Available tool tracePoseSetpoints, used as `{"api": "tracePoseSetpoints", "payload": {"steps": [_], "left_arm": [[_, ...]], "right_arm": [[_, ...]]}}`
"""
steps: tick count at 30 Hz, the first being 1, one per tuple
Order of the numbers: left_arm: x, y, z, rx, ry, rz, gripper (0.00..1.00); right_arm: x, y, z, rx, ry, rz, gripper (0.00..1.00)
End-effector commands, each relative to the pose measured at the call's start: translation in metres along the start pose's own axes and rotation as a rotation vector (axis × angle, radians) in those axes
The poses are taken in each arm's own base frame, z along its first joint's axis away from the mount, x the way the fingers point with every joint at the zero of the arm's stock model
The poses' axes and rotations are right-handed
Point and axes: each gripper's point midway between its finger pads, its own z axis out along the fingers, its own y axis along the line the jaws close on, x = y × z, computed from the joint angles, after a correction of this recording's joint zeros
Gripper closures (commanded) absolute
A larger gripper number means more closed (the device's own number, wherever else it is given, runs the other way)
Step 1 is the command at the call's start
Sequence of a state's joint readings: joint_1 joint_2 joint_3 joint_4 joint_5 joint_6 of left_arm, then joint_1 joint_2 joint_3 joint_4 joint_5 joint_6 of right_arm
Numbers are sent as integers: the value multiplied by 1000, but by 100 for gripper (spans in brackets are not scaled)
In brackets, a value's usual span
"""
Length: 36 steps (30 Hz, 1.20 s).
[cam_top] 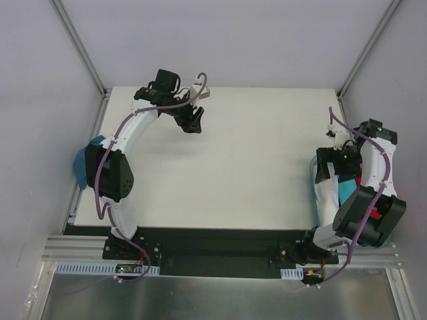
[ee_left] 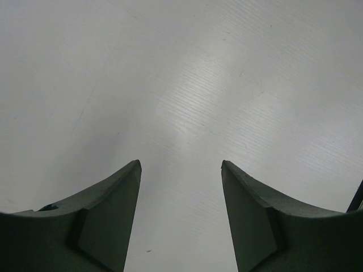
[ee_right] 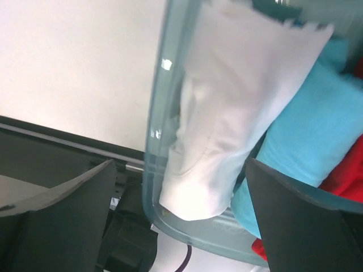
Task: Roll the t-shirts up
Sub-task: Place the T-shirt in the bin, then reset both arms
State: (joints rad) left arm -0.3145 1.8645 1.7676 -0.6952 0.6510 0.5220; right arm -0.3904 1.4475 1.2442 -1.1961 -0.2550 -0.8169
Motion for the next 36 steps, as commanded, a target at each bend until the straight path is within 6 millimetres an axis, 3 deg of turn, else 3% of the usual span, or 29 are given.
{"api": "tracePoseSetpoints", "payload": {"steps": [1, 3, 4, 9, 12, 17, 18, 21, 24, 26, 31, 34, 36], "left_arm": [[-20, -10, -31, -43, -22, 94, 41], [-19, -10, -32, -49, -16, 87, 41], [-18, -10, -33, -53, -14, 79, 41], [-13, -12, -36, -68, 0, 62, 41], [-7, -13, -39, -84, 13, 65, 41], [5, -16, -42, -91, 44, 69, 41], [7, -16, -43, -94, 49, 68, 41], [10, -14, -44, -104, 60, 75, 41], [12, -14, -42, -101, 66, 69, 41], [12, -13, -41, -100, 66, 65, 41], [10, -12, -39, -98, 65, 63, 41], [7, -11, -39, -96, 58, 65, 41], [6, -11, -40, -98, 55, 66, 41]], "right_arm": [[3, 45, -35, -211, -30, -36, 0], [-2, 39, -34, -177, -58, -28, 0], [-9, 24, -27, -113, -82, 11, 3], [-39, -14, -15, -12, -213, 83, 1], [-51, -28, -12, -48, -232, 146, 33], [-52, -54, 8, -22, -178, 160, 67], [-52, -60, 10, 0, -170, 157, 85], [-44, -79, 21, 72, -109, 143, 99], [-35, -89, 32, 111, -36, 106, 99], [-34, -85, 37, 100, -17, 87, 99], [-30, -54, 49, 36, 24, 15, 99], [-33, -46, 46, 62, 22, -5, 99], [-36, -56, 32, 141, 6, 19, 99]]}}
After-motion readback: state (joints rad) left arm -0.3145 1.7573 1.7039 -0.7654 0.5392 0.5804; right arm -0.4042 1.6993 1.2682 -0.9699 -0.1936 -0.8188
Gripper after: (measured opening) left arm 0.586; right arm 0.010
